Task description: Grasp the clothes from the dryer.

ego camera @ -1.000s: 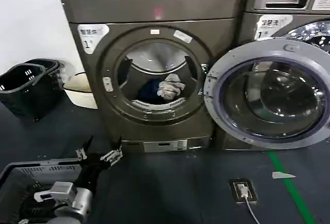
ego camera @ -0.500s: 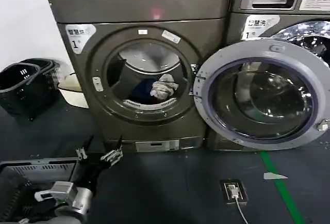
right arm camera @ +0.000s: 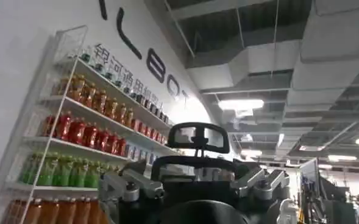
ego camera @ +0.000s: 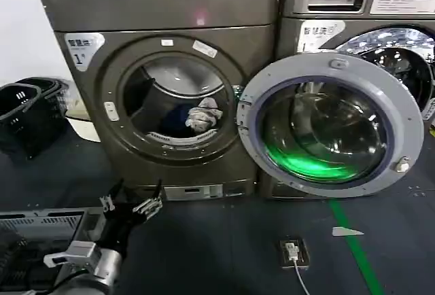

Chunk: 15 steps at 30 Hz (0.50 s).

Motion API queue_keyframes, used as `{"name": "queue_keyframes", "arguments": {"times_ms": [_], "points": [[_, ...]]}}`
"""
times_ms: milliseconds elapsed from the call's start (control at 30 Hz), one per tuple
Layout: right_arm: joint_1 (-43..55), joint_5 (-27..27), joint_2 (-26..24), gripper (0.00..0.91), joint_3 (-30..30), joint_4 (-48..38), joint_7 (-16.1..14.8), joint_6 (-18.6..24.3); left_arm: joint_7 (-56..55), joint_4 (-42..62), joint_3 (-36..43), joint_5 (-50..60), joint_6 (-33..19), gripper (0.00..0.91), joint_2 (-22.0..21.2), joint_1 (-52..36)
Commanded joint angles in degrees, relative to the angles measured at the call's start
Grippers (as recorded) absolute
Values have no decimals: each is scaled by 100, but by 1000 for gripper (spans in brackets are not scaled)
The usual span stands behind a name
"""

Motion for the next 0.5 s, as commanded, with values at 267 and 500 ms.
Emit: {"name": "queue_keyframes", "arguments": {"times_ms": [267,500], "points": [[20,26,-18,907,12,-21,-37,32,11,-5,-30,6,-10,907,-19,-21],[19,27,4,907,8,-12,-70,92,22,6,-43,-7,-6,907,-17,-40]]}}
